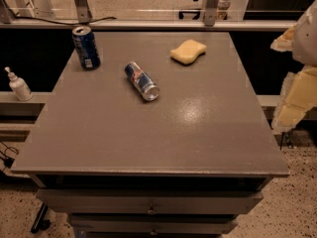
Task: Pick pepsi can
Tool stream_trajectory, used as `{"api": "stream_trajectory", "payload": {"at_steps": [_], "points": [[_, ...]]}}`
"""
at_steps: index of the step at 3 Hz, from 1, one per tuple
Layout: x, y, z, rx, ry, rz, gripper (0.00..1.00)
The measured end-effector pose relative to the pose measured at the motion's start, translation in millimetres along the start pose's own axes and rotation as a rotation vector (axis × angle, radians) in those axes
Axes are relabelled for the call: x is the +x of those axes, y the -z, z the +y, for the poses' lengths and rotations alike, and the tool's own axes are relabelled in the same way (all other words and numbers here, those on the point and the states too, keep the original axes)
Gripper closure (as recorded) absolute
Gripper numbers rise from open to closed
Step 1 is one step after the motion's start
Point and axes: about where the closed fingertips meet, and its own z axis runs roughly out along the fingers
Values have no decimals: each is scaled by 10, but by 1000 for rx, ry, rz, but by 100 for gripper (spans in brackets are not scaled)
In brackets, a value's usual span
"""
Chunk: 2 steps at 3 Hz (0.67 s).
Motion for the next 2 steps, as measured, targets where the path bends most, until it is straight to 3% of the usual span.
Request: {"api": "stream_trajectory", "payload": {"at_steps": [2], "points": [[-16, 10, -31, 4, -3, -18, 0]]}}
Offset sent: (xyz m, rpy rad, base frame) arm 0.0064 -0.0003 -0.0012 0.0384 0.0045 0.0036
